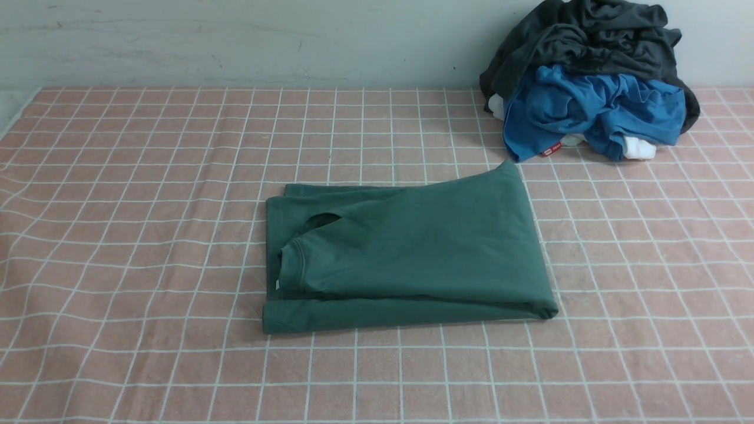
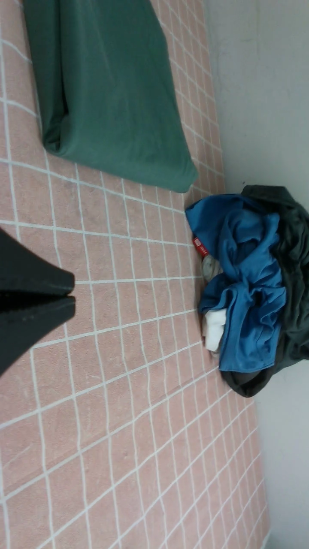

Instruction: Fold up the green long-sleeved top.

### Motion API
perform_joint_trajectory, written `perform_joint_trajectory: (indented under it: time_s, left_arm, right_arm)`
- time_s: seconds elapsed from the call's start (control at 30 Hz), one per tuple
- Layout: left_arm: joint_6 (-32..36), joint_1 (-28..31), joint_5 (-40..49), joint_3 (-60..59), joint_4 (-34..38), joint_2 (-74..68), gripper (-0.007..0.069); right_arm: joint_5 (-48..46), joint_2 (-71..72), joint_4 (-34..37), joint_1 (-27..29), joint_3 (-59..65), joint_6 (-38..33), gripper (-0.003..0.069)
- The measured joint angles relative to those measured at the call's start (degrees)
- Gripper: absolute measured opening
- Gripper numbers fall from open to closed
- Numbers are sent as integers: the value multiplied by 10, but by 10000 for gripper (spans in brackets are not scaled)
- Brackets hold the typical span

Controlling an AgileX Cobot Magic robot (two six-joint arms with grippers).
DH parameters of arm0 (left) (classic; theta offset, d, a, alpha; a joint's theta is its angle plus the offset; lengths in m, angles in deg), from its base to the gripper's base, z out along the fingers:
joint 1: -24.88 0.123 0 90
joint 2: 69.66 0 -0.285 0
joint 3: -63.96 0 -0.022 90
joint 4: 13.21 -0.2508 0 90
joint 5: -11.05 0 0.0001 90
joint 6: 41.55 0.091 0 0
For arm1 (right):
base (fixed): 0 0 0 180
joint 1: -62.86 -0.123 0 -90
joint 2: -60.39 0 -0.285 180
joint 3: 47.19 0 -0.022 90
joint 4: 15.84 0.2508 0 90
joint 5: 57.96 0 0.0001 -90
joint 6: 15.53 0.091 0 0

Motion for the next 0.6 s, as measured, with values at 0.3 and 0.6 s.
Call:
perform_joint_trajectory:
  time_s: [0.3, 0.6]
  left_arm:
    - [0, 0, 0, 0, 0, 0, -3]
    - [0, 0, 0, 0, 0, 0, -3]
  right_arm:
    - [-10, 0, 0, 1, -2, -35, -14]
    - [-12, 0, 0, 1, -2, -37, -14]
